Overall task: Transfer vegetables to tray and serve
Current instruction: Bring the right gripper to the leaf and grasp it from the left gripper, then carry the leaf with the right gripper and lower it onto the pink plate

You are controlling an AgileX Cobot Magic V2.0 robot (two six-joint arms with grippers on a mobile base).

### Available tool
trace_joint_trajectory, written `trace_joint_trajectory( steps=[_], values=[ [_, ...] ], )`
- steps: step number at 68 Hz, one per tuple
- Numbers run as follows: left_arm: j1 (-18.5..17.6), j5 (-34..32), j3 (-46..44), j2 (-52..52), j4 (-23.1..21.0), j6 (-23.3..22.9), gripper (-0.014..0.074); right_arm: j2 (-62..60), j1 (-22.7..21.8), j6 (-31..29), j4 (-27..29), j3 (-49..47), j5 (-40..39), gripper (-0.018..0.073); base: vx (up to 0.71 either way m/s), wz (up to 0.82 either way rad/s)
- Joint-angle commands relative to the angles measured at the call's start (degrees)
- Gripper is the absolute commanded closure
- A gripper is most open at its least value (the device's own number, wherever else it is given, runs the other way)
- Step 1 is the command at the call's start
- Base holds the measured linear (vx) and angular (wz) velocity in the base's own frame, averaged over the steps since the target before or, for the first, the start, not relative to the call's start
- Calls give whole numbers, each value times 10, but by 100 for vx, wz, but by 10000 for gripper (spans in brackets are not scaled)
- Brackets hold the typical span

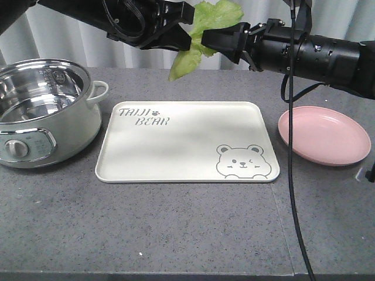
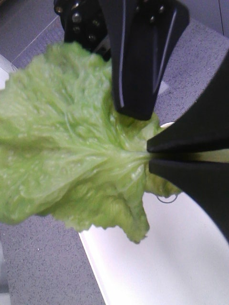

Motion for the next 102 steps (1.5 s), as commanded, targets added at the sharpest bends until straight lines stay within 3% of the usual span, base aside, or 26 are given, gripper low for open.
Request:
trace_joint_trajectory(
  steps=[1, 5, 12, 22, 31, 53, 59, 70, 76, 86, 93, 102],
  values=[
    [-4, -29, -17, -32, -28, 2, 604, -25, 0, -4, 57, -19, 16, 302, 0, 0],
    [-4, -29, -17, -32, -28, 2, 604, -25, 0, -7, 57, -19, 17, 430, 0, 0],
    [-4, -28, -17, -32, -28, 2, 604, -25, 0, -19, 57, -19, 18, 575, 0, 0],
    [-4, -29, -17, -32, -26, 2, 596, -26, 0, -36, 57, -19, 28, 568, 0, 0],
    [-4, -29, -17, -32, -27, 2, 532, -29, -1, -37, 57, -19, 16, 566, 0, 0],
    [-4, -25, -17, -33, -28, 2, 199, -51, -5, -43, 57, -19, -52, 564, 0, 0],
    [-3, -14, -17, -34, -27, 2, 143, -63, -25, -43, 57, -19, -66, 564, 0, 0],
    [-3, 13, -17, -34, -12, 2, 136, -86, -109, -3, 52, -19, -50, 564, 0, 0],
    [-3, 19, -17, -34, -12, 2, 136, -93, -172, 44, 22, -18, -10, 563, 0, 0],
    [-3, 21, -17, -35, -12, 2, 136, -93, -255, 130, -94, -18, 31, 564, 0, 0],
    [-3, 19, -17, -35, -12, 2, 136, -93, -282, 183, -180, -17, 41, 564, 0, 0],
    [-3, 21, -17, -35, -11, 2, 136, -93, -283, 255, -311, -17, 18, 564, 0, 0]
  ],
)
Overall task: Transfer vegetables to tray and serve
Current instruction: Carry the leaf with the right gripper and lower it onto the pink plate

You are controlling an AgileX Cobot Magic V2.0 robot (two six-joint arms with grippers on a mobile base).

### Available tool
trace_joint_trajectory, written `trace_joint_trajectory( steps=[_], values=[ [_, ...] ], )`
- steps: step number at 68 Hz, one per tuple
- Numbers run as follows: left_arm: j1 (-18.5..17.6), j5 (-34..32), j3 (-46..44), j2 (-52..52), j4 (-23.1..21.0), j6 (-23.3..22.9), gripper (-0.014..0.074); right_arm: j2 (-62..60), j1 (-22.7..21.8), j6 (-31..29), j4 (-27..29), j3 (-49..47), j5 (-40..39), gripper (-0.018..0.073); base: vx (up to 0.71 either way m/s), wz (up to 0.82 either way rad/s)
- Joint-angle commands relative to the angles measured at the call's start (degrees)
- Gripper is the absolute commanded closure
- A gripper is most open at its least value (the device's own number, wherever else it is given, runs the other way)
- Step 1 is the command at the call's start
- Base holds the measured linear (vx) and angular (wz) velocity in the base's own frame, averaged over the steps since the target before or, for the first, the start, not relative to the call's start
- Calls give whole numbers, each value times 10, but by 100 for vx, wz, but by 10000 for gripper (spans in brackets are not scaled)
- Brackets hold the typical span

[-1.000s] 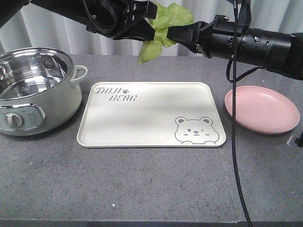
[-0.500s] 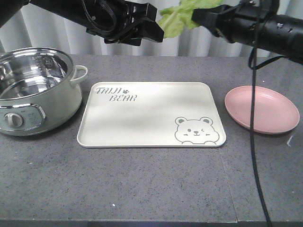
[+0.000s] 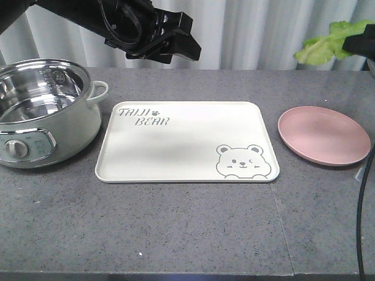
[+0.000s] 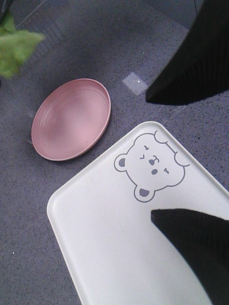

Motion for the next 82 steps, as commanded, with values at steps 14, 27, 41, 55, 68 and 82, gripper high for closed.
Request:
trace_joint_trajectory(
  steps=[14, 27, 41, 55, 68, 82],
  values=[
    [-3, -22, -17, -35, -21, 1, 136, 5, -3, 119, -125, -17, -15, 564, 0, 0],
    [-3, -14, -17, -35, -4, 1, 136, 71, -1, 115, -125, -17, -22, 564, 0, 0],
    [-3, -12, -17, -35, -3, 1, 136, 117, -1, 96, -92, -17, -27, 564, 0, 0],
    [-3, -11, -17, -35, -4, 1, 136, 154, -1, 83, -85, -17, -25, 559, 0, 0],
    [-3, -11, -17, -35, -4, 1, 136, 158, -1, 78, -85, -17, -14, 479, 0, 0],
    [-3, -11, -17, -35, -4, 1, 136, 158, -1, 95, -113, -17, -2, 281, 0, 0]
  ],
)
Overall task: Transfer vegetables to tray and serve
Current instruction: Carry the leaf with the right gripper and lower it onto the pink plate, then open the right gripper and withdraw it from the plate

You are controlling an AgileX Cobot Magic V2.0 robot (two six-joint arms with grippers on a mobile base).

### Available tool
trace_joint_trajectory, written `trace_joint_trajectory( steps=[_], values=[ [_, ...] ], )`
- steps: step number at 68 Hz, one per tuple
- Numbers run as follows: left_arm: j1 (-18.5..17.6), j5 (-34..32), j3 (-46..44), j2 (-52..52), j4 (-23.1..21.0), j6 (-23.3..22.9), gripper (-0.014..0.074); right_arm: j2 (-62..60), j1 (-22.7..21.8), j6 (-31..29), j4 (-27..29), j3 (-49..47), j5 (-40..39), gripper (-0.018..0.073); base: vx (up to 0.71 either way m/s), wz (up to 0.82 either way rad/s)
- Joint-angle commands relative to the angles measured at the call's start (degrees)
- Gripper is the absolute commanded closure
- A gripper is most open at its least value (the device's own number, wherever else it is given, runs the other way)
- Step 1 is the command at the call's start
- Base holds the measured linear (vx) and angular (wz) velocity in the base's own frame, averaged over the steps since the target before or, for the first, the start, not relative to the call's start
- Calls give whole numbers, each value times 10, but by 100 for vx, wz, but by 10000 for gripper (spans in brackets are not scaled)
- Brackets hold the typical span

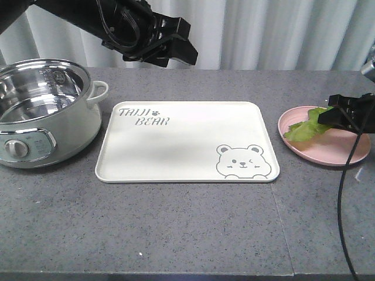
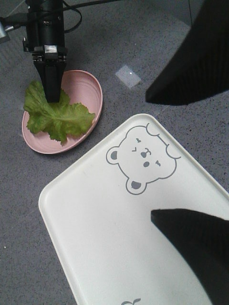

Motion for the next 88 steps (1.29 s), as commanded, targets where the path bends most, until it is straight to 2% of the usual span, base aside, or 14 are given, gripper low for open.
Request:
trace_joint_trajectory(
  steps=[1, 7, 14, 34, 52, 77, 88],
  values=[
    [-3, -25, -17, -35, -20, 1, 136, -30, -1, 13, 1, -17, 6, 268, 0, 0],
    [-3, -25, -17, -35, -20, 1, 136, -30, -2, 40, -36, -17, 9, 195, 0, 0],
    [-3, -25, -17, -35, -20, 1, 136, -33, -2, 56, -58, -19, 8, 153, 0, 0],
    [-3, -24, -17, -35, -20, 1, 136, -55, -2, 72, -66, -19, -39, 151, 0, 0],
    [-3, -23, -17, -35, -20, 1, 136, -61, -2, 136, -177, -19, -48, 151, 0, 0],
    [-3, -23, -17, -35, -20, 1, 136, -142, -3, 137, -178, -19, -96, 157, 0, 0],
    [-3, 1, -17, -35, -4, 1, 136, -210, -34, 135, -195, -19, -69, 157, 0, 0]
  ],
)
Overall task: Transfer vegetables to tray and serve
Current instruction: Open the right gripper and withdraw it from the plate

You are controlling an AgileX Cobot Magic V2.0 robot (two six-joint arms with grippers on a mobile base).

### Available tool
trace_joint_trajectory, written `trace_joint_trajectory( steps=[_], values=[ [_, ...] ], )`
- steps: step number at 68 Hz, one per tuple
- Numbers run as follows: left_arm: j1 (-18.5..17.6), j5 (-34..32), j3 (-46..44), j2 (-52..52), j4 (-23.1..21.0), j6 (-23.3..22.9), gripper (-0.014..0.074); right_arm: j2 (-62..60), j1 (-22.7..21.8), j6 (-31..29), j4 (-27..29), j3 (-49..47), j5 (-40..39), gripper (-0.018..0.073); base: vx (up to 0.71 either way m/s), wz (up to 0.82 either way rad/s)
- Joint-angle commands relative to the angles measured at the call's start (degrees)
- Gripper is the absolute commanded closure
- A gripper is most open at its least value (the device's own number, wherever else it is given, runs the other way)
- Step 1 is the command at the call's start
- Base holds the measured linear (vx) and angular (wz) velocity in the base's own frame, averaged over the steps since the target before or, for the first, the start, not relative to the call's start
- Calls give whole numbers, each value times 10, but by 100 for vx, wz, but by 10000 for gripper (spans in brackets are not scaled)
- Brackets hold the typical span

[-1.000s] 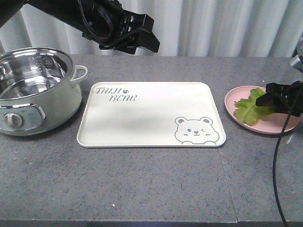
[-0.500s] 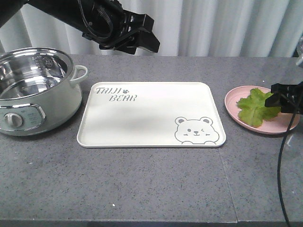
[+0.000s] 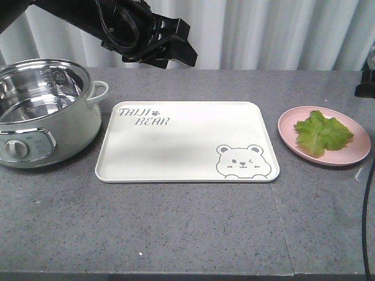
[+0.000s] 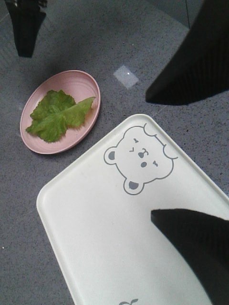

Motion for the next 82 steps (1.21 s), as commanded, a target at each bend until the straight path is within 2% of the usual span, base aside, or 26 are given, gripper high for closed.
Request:
trace_joint_trajectory(
  steps=[1, 10, 19, 28, 35, 42, 62, 73, 82],
  values=[
    [-3, -5, -17, -35, 0, 1, 136, -63, -24, -4, 0, -18, -3, 157, 0, 0],
    [-3, 13, -17, -35, 45, -5, 136, -107, -81, 23, 4, -18, 37, 157, 0, 0],
    [-3, 27, -17, -35, 68, -5, 136, -118, -146, 28, 7, -17, 87, 157, 0, 0],
    [-3, 30, -17, -35, 82, -5, 136, -88, -183, 24, 61, -16, 133, 157, 0, 0],
    [-3, 30, -17, -35, 82, -5, 136, -49, -179, 7, 112, -16, 152, 157, 0, 0],
    [-3, 30, -17, -35, 82, -5, 136, -3, -163, -9, 138, -16, 150, 157, 0, 0],
    [-3, 29, -17, -35, 82, -5, 136, 90, -106, -32, 143, -16, 91, 157, 0, 0],
    [-3, 29, -17, -35, 82, -5, 136, 109, -101, -23, 138, -16, 42, 157, 0, 0],
    [-3, 27, -17, -35, 83, -5, 136, 121, -101, -21, 135, -16, 41, 157, 0, 0]
  ],
)
